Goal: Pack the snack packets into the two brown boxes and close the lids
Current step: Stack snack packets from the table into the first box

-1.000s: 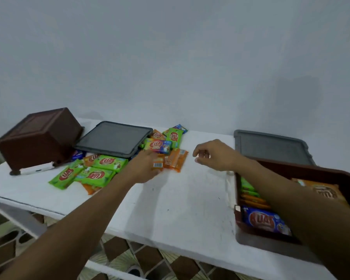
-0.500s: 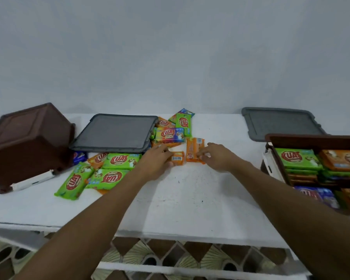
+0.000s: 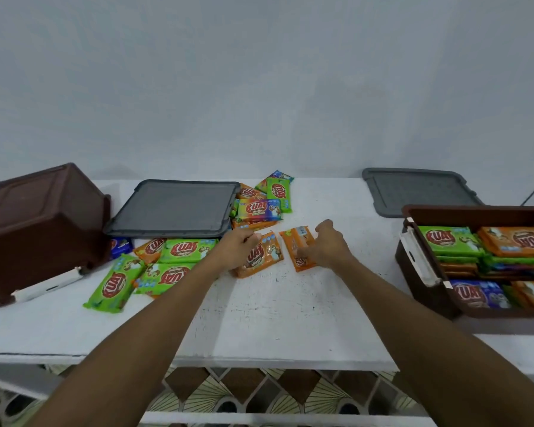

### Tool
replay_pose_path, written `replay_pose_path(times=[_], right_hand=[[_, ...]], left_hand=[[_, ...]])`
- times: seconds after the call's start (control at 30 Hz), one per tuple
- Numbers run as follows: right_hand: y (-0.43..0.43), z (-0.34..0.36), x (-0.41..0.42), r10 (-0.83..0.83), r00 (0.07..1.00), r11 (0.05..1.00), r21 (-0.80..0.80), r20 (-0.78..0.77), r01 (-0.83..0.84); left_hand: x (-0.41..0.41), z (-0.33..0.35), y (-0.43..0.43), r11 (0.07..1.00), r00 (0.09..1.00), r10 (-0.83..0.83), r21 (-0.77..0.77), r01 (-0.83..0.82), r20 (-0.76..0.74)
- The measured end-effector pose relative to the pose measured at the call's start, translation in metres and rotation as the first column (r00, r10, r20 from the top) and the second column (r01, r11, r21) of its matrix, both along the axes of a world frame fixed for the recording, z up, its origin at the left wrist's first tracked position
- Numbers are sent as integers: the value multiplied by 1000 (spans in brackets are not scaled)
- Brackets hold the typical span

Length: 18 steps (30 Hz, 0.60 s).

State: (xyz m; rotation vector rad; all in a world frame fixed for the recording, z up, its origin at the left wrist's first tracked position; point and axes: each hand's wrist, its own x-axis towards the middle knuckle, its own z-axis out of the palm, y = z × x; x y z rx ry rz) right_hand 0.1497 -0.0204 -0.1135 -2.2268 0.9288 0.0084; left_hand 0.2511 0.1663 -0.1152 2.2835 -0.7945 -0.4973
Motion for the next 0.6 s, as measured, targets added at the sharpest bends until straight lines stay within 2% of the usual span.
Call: replay_pose_path(times=[0.13, 0.27, 0.33, 0.43, 0.53, 0.6], right_hand=[[-13, 11, 2, 70, 996, 990, 127, -63, -61], [-29, 39, -13, 86, 996, 911, 405, 2, -79], [-36, 57, -23, 80, 991, 815, 566, 106, -127], [-55, 87, -42, 17, 967, 694, 693, 252, -193], [-83, 113, -69, -64, 949, 493, 836, 309, -240], [-111, 124, -92, -63, 941, 421, 863, 334, -278]], left_hand=[[1, 6, 2, 1000, 997, -4, -16, 3, -75], [3, 18, -4, 992, 977, 25, -112, -50, -212], [1, 26, -12, 987, 975, 47, -138, -79, -218], [-7, 41, -29, 983, 978, 37, -167, -73, -207], [-23, 61, -49, 973, 974, 19, -220, -70, -227], [-38, 76, -68, 968, 977, -3, -245, -50, -212]])
